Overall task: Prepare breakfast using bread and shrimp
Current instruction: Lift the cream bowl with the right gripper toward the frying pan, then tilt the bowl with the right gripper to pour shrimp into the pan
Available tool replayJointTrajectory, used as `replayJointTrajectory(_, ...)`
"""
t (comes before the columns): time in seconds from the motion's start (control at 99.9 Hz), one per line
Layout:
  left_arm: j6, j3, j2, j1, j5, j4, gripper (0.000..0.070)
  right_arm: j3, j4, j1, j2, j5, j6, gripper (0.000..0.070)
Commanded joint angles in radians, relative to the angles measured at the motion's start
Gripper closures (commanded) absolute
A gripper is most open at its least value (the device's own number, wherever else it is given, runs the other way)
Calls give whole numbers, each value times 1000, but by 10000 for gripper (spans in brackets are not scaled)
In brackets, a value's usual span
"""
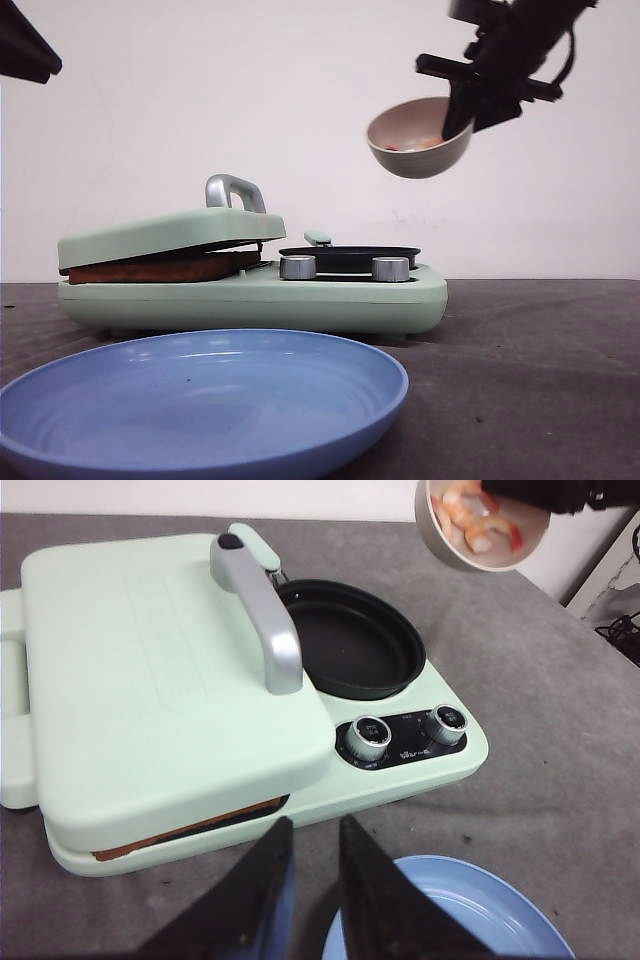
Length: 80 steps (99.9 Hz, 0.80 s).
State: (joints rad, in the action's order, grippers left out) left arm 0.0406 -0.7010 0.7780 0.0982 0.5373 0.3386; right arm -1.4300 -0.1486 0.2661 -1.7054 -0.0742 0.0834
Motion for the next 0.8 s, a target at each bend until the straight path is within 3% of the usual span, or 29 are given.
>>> replayJointTrajectory(0.0, -6, 2, 5, -1, 2, -23, 697, -25, 47, 24, -8, 31, -75, 696)
replayJointTrajectory(0.46, 2, 80, -4, 0, 13, -80, 697, -25, 217, 95, -102, 129, -266, 696)
replayJointTrajectory(0.791, -7, 80, -3, -1, 13, -84, 697, -25, 385, 192, -167, 313, -641, 697)
